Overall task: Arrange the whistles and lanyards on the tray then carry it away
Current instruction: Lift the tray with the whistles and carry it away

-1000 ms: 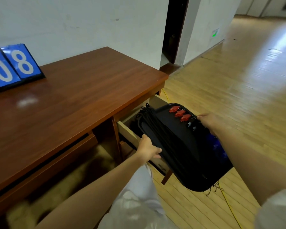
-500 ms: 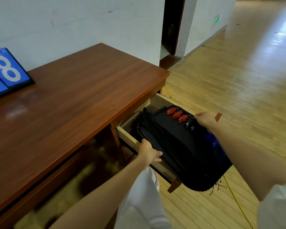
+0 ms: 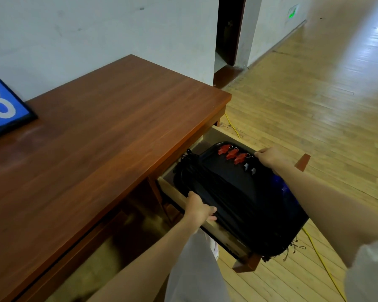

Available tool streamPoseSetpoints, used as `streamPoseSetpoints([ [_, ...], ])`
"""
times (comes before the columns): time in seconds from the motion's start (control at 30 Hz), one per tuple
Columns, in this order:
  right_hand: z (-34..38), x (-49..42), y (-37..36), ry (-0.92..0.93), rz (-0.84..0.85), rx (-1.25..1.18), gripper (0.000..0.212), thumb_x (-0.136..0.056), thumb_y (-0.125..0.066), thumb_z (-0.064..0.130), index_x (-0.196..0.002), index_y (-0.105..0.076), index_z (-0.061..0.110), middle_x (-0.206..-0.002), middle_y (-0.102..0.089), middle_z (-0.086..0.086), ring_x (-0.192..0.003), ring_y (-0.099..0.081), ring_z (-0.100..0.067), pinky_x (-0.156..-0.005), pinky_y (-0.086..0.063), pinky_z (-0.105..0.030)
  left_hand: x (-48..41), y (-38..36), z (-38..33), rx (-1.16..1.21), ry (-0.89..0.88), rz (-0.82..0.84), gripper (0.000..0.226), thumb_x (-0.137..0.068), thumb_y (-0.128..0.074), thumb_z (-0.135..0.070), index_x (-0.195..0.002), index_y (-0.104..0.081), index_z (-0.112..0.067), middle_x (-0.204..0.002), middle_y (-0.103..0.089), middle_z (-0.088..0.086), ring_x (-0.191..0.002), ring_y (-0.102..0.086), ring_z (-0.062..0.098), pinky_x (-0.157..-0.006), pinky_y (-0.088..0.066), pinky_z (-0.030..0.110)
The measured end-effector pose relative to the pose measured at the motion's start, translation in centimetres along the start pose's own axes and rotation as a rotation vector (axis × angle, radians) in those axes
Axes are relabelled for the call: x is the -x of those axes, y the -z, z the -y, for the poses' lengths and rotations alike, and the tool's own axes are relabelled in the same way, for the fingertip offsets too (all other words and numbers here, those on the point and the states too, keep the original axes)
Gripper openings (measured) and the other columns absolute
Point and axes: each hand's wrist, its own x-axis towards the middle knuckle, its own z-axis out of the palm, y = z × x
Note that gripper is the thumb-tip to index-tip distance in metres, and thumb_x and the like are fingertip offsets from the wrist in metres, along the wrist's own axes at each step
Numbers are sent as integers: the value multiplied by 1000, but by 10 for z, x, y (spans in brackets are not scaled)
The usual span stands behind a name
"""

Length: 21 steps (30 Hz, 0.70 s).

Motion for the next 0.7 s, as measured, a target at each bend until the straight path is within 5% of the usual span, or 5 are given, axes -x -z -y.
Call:
streamPoseSetpoints([
  [0.2, 17, -13, -10, 26, 19, 80, 38, -99, -46, 23, -125, -59, -1, -129, -58, -18, -118, -54, -33, -96, -44, -35, -11, 8, -7, 33, 7, -36, 84, -85, -59, 12, -148, -9, -10, -141, -39, 21, -105, -65, 32, -77, -53, 24],
  [0.4, 33, -28, -21, 54, 31, 110, 41, -99, -44, 26, -119, -62, -5, -125, -60, -21, -116, -56, -35, -102, -44, -41, -26, 13, -13, 128, 81, -56, 77, -91, -51, 9, -149, -3, -8, -141, -41, 19, -116, -59, 32, -93, -47, 30],
  [0.7, 43, -50, -38, 38, 60, 71, 38, -99, -47, 22, -123, -59, -5, -125, -59, -22, -116, -56, -34, -97, -45, -38, -48, 20, -16, 57, 85, -115, 65, -91, -54, 6, -144, -17, -3, -135, -50, 22, -113, -61, 31, -87, -50, 29],
])
